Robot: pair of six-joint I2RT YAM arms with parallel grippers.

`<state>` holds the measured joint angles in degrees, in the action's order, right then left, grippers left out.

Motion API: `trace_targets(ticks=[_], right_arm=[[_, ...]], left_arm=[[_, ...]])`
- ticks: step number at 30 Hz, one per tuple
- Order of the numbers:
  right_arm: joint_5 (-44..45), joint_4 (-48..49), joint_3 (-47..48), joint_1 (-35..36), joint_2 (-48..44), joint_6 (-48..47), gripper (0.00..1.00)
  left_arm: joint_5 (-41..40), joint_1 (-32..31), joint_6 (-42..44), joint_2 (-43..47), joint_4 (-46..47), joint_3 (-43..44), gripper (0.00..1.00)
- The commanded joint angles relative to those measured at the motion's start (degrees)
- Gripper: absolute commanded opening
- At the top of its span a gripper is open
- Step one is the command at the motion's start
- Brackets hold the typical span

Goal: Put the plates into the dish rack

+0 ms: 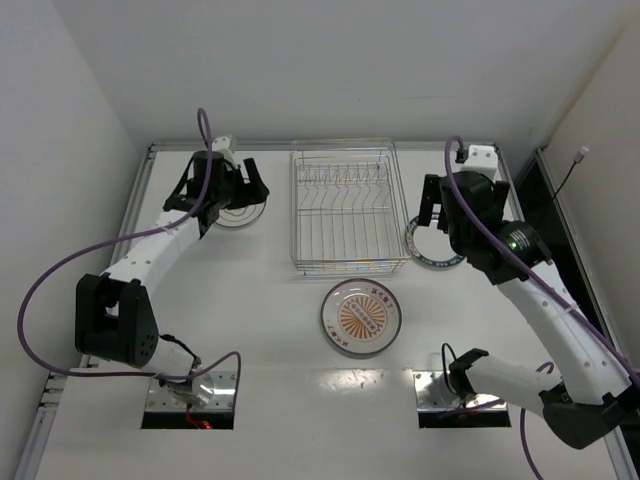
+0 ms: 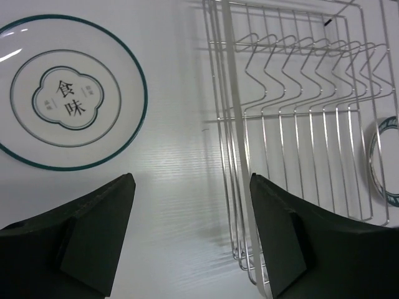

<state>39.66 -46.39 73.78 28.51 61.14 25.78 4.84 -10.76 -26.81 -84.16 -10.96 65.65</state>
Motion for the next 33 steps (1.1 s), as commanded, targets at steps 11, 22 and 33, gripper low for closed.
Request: trace_targets(ticks=[11,22,33], right_arm=[[-40.58,9.03,-18.2,-34.76,3.89,6.9,1.0],[-60.02,14.12,-29.03,-56.97,15.65,20.35,0.91],[-71.11,23.95,-28.78,-60.6,32.0,24.05,0.75]], left_arm=[[-1.41,1.18,2.9,-0.48,-0.03,-0.78,0.72],[0.34,1.18,2.38,-0.48,-0.55,-0.78,0.72],[2.01,1.18,2.37,-0.48,-1.08,0.8,0.72]])
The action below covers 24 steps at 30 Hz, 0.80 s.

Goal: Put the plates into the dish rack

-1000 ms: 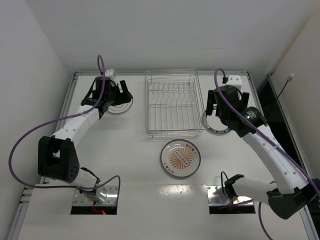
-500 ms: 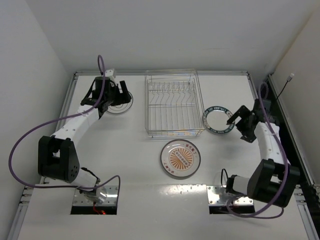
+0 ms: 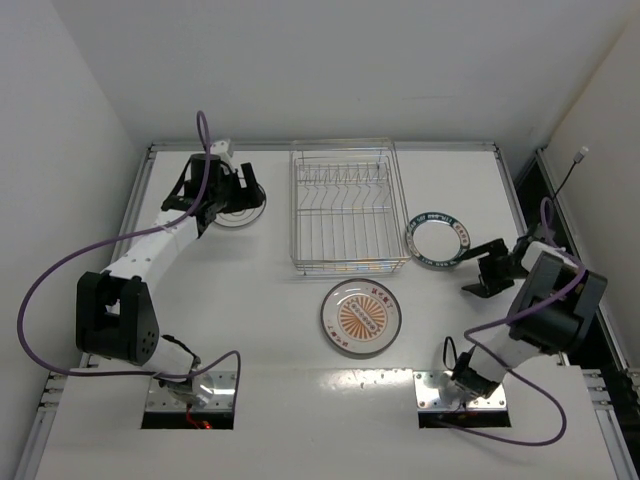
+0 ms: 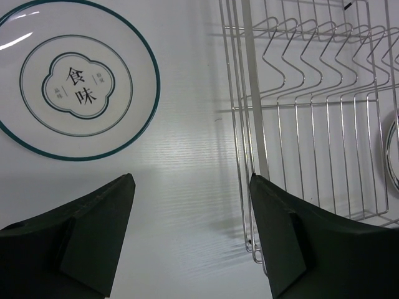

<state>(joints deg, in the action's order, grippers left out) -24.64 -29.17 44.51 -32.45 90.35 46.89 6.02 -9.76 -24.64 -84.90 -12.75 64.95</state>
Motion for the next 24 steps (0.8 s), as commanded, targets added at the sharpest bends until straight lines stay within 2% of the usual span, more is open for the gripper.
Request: trace_targets(ticks=[1,2,4,7,11,13,14,17,20,21,24], right_arm=[[-8.47,8.15,1.97,0.89,4.47,2.94,0.66],[-10.49,8.16,3.03,0.89,8.75,2.94,0.53],[-12.61,8.16,5.32,0.89,12.38,2.94,0.45],[-10.61,6.93,7.16,0.89,16.17,2.94,0.43],[-10.6,5.44,9.18,2.56,19.86,2.94,0.32],[-10.6,3.34,10.85,2.56,21.79,2.94,0.25],[-10.08,3.33,11.38,3.09,21.8,2.94,0.15],[-8.59,2.99,12.08,3.09,20.32,2.42,0.01],[-4.46,1.84,12.09,3.09,15.41,1.1,0.0],[-1.58,0.96,12.09,3.09,10.34,1.09,0.0],[1.78,0.35,13.23,4.4,2.84,-1.01,0.0]], left_arm=[[0.83,0.18,0.21,0.26,0.71,1.5,0.72],[0.83,0.18,0.21,-0.26,0.71,1.5,0.72],[0.83,0.18,0.21,-0.26,0.02,1.5,0.72],[0.83,0.18,0.74,-0.88,-0.52,2.2,0.72],[0.83,0.18,0.74,-1.57,-0.52,2.2,0.72],[1.36,0.18,0.74,-2.11,-0.52,2.73,0.72],[1.88,0.18,0.74,-2.89,-1.13,3.25,0.72],[1.89,0.18,0.74,-3.43,-1.13,3.26,0.72],[0.06,0.18,0.74,-3.43,-1.13,3.26,0.72],[0.04,0.18,0.74,-2.82,-1.13,3.26,0.72],[-1.97,0.18,0.74,-2.81,-1.66,3.26,0.72]])
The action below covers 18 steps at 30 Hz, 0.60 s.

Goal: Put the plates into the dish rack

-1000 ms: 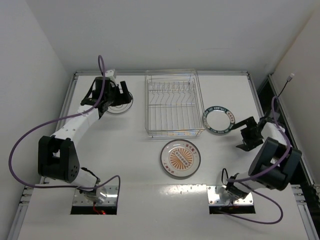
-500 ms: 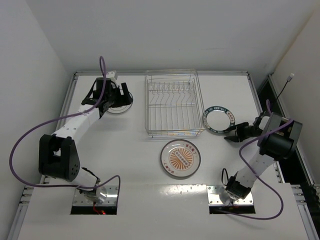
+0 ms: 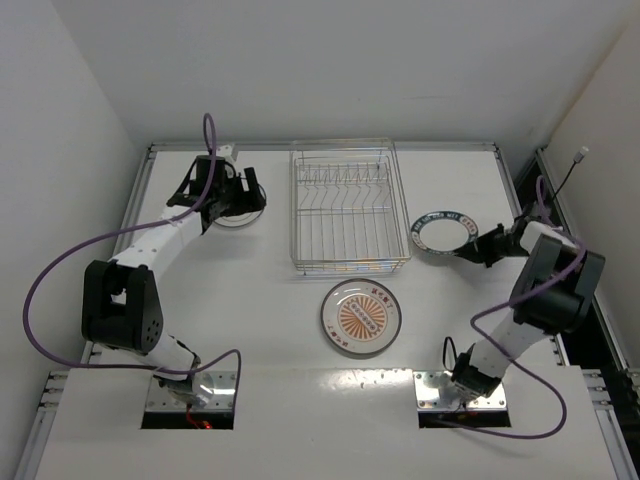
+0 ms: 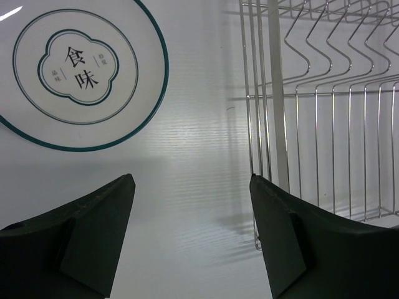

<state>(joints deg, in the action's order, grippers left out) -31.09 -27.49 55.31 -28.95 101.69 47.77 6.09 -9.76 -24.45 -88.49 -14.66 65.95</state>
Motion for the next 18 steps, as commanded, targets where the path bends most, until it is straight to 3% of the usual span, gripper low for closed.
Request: trace_targets(ticks=[1,9,14,18], right_arm=[[9.02,-1.34,3.22,1.87,-12.96,-1.89,0.0],[22.29,1.46,7.88,11.09,-28.2,-4.35,0.0],[31.32,1.47,15.34,18.65,-29.53,-6.45,0.0],[40.3,0.86,23.77,28.14,-24.18,-10.84,0.0]], left_arm=[[-2.04,0.18,0.54,0.77,0.24,2.25,0.72],[-3.27,0.18,0.01,0.77,0.24,1.72,0.72],[-3.97,0.18,-0.51,0.25,0.24,1.72,0.72],[-5.3,0.18,-0.51,0.25,-0.37,2.25,0.72]])
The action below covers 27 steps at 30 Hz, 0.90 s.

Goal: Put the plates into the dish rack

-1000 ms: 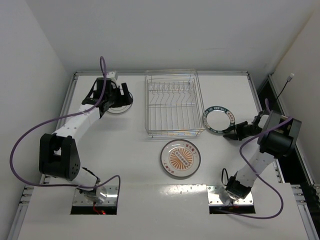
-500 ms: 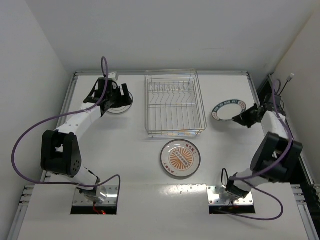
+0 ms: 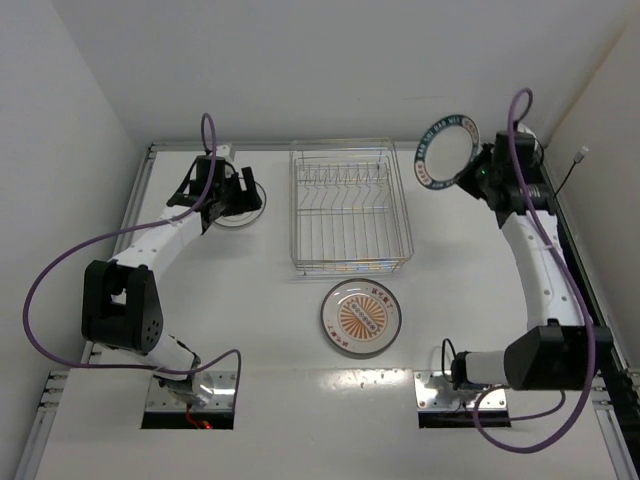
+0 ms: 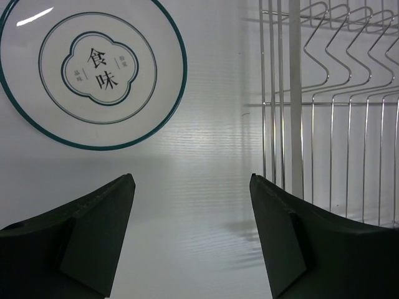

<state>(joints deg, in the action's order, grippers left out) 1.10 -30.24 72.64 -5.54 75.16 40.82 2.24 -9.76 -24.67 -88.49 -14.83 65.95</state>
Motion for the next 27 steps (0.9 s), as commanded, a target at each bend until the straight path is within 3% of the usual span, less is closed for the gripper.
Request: trace_targets(ticks=[1,9,14,21,27], right_arm=[[11.17,3.09,9.68,7.79,4.02,-3.9,0.0],[27.26,3.61,19.54,18.8,20.09,-9.79,0.0],[37.47,5.37,20.08,23.37,24.68,-12.34,0.0],[40.03,4.14,22.98,25.22,32.24,-13.13,0.0],[35.04,-0.5,26.23,25.76,37.69,-11.03,0.0]], left_arm=[[-2.06,0.18,-0.3,0.25,-0.2,2.25,0.72],[-2.77,0.18,-0.3,0.25,-0.2,2.25,0.72],[-2.77,0.18,-0.3,-0.8,-0.73,2.25,0.72],[-2.77,0.18,-0.3,-1.42,-0.73,2.77,0.72],[-5.4,0.18,-0.3,-1.95,-1.86,2.78,0.72]])
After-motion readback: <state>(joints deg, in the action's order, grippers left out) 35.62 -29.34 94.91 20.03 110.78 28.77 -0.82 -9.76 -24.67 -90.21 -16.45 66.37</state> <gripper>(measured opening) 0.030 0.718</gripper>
